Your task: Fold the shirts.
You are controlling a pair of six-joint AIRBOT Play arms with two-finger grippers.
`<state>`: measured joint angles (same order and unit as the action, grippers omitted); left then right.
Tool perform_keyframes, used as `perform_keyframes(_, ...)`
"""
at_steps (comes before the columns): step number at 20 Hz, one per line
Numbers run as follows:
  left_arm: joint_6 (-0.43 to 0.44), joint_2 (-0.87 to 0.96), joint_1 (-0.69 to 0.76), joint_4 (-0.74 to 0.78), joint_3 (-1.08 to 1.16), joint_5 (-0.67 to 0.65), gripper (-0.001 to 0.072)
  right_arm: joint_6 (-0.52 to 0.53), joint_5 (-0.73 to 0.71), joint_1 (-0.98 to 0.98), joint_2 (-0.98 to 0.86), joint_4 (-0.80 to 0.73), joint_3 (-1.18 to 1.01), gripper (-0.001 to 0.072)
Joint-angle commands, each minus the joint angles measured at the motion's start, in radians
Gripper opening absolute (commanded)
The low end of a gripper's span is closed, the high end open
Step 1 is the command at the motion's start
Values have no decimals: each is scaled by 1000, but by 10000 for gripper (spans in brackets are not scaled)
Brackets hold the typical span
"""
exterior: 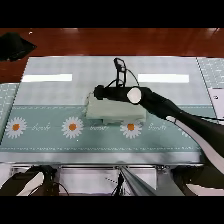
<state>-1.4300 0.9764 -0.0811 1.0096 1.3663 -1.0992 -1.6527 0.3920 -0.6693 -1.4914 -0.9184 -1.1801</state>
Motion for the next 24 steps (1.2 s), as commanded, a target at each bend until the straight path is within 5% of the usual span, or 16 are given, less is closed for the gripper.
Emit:
perform_keyframes(1, 9, 0, -2, 9, -6, -1, 35, 20, 109, 113, 119, -143, 0, 451)
perform_keyframes(9, 31, 0, -2, 48, -6, -7, 36, 51, 830, 614, 434, -889, 0, 465)
perform_keyframes(11, 31, 3, -2, 50, -6, -21, 37, 136, 918, 776, 428, -792, 34, 552)
perform_keyframes(13, 31, 7, -2, 50, -6, -40, 50, 158, 917, 916, 428, -561, 127, 563)
perform_keyframes(16, 31, 18, -2, 50, -6, -85, 199, 207, 842, 1002, 428, -255, 333, 602)
perform_keyframes(20, 31, 35, 0, 49, -6, -111, 219, 260, 644, 939, 428, -9, 562, 602)
perform_keyframes(22, 31, 40, 0, 49, -6, -110, 463, 278, 537, 867, 428, 47, 603, 602)
perform_keyframes(24, 31, 47, 0, 49, -6, -110, 518, 277, 432, 781, 415, 58, 606, 602)
